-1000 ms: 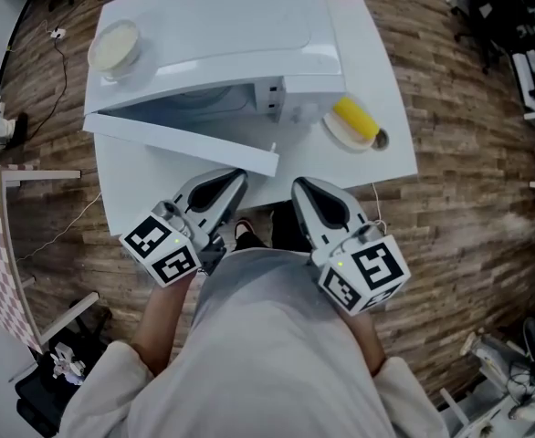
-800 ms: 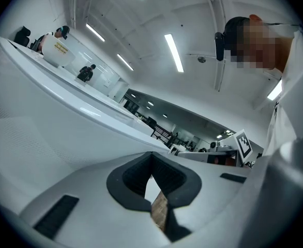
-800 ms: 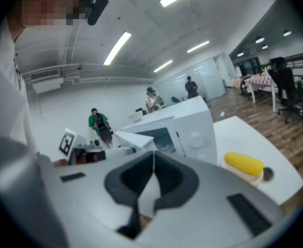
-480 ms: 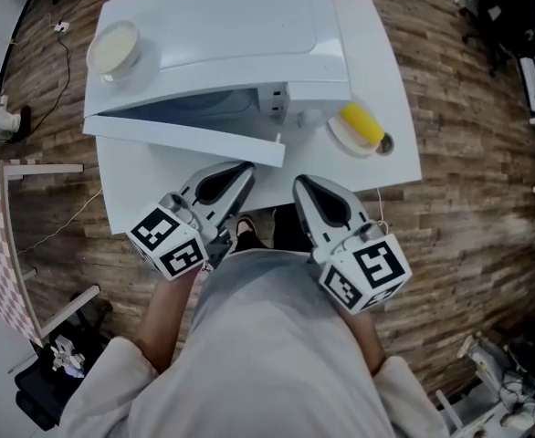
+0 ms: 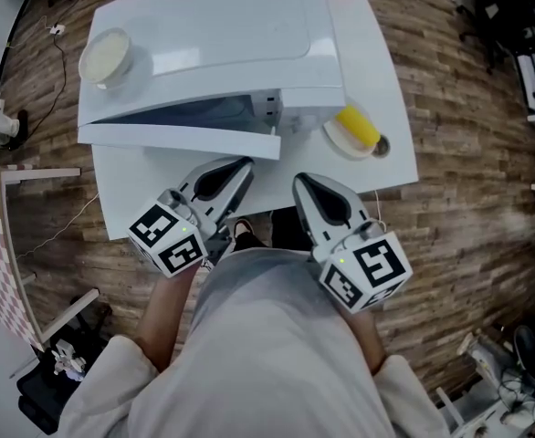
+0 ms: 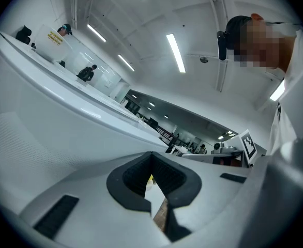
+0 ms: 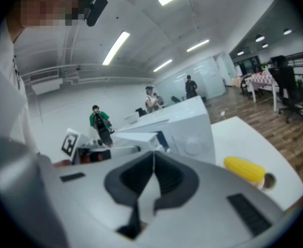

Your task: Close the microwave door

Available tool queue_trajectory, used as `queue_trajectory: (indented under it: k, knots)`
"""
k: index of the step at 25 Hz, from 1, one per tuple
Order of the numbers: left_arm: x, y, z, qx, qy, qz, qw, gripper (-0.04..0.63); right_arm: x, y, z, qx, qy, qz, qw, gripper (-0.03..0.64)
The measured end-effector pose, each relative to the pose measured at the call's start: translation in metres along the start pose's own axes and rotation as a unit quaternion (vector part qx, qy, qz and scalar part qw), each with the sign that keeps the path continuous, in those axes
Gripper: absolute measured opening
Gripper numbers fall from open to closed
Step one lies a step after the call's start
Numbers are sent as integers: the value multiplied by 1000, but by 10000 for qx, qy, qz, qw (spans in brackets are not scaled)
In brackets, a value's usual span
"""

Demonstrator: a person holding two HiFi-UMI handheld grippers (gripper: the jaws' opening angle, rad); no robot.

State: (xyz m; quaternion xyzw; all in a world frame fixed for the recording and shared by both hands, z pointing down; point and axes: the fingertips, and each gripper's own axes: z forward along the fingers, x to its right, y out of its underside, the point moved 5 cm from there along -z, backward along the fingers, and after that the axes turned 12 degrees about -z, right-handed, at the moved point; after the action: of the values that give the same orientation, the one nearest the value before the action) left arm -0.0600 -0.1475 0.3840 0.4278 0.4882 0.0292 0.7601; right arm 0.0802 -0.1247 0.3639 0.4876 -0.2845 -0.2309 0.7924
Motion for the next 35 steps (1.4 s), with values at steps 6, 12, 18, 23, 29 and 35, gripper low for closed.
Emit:
queue_trajectory:
  k: [6,12,18,23,29,35]
  knots:
    - [0,-6,-1,69,-8,-19,10000,18,3,0,-3,14,77,29,10000,23]
    - [-4,-12,10,92,1,-147,9999,18,10,-1,0,-30,65,67,10000,23]
    - [-5,-15,15,118,92,-324,9994,18,13,0,3,-51,55,80,9999,23]
    - [-8,-16,20,110,53,-313,9994,18,18,-2,4,-51,61,70,9999,23]
    - [-8,-19,28,80,-15,-157,9998,18,24,-3,6,-68,62,76,9999,23]
    - [-10,-23,31,172,-139,-63,9997,18,23,-6,16,-106,-95,-59,9999,23]
